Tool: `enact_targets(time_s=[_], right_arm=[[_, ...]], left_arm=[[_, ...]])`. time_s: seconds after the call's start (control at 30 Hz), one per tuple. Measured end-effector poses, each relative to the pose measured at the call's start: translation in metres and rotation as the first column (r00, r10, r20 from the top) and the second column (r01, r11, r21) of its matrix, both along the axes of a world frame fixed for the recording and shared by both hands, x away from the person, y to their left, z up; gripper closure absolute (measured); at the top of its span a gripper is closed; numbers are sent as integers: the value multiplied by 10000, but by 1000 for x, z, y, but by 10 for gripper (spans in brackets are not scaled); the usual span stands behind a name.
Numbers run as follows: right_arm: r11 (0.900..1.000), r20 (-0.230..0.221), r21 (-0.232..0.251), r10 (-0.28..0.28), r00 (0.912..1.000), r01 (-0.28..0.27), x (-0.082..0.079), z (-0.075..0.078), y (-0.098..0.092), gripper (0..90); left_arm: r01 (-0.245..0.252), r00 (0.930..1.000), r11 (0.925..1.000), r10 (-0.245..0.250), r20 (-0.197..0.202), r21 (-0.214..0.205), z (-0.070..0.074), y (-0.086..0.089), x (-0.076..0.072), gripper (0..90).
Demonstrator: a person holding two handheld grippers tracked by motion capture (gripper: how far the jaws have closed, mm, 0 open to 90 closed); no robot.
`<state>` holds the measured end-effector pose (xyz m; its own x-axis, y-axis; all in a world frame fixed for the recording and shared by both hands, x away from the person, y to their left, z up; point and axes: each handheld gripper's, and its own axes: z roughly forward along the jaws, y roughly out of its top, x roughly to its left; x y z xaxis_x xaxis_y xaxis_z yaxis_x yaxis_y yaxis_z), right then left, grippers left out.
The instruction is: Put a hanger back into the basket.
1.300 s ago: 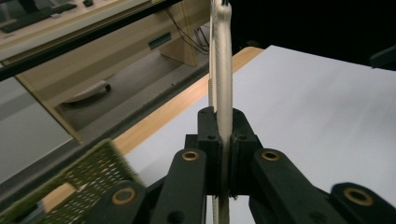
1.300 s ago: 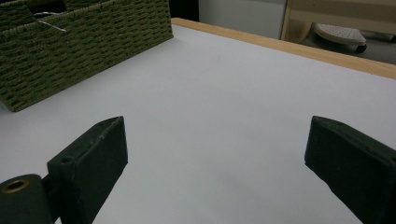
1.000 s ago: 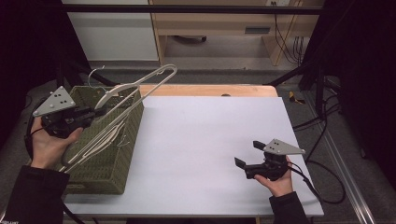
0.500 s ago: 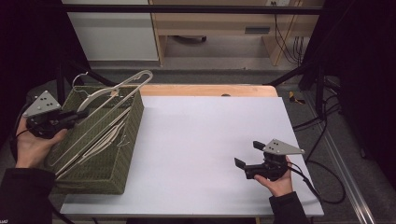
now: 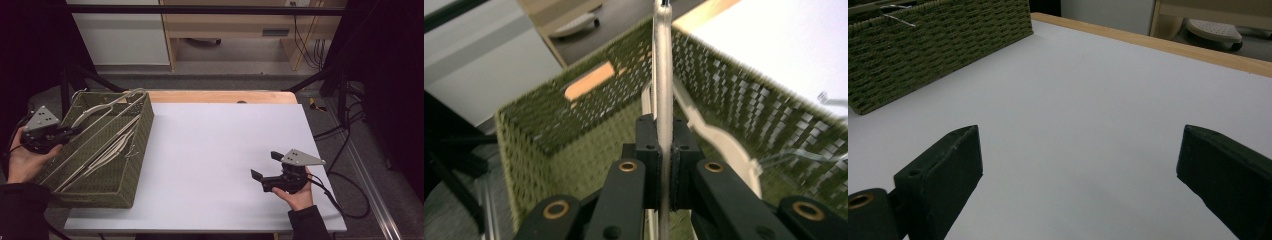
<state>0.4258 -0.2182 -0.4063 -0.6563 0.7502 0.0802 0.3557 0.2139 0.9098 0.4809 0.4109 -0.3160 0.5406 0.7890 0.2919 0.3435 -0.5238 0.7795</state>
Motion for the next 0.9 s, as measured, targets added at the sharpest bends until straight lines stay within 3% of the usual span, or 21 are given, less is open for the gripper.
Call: enact_targets(time_s=[0.17, 0.3, 0.5, 0.63, 0.73, 0.77, 0.8, 0.83, 0.9], right_arm=[[10000, -19, 35, -23, 10000, 23, 0, 0, 1, 53], [10000, -2, -2, -18, 10000, 18, 0, -1, 1, 53], [10000, 0, 6, -21, 10000, 21, 0, -1, 1, 53], [10000, 15, -23, -1, 10000, 1, 0, -1, 1, 53], [10000, 25, -28, -3, 10000, 3, 0, -1, 1, 53], [10000, 24, -24, -3, 10000, 3, 0, -1, 1, 53], [10000, 21, -29, -2, 10000, 2, 0, -1, 1, 53], [10000, 22, -23, -8, 10000, 8, 0, -1, 1, 53], [10000, -29, -28, -13, 10000, 13, 0, -1, 2, 53]], left_arm=[[-147, 9993, 9980, 167, -321, 617, -14, 2, 1, 858], [-229, 9989, 9970, 258, -382, 737, -29, 2, 1, 858], [-358, 9970, 9911, 442, -638, 1285, -52, 2, 2, 858], [-417, 9962, 9919, 505, -710, 1199, -63, 4, 3, 857], [-359, 9941, 9941, 460, -984, 1027, -70, 6, 3, 854], [-339, 9946, 9965, 412, -956, 763, -71, 5, 2, 851], [-234, 9928, 9976, 309, -1158, 659, -71, 4, 1, 842], [-28, 9902, 9955, 160, -1386, 952, -70, 5, 1, 827], [111, 9869, 9961, 31, -1612, 870, -71, 1, 0, 788]])
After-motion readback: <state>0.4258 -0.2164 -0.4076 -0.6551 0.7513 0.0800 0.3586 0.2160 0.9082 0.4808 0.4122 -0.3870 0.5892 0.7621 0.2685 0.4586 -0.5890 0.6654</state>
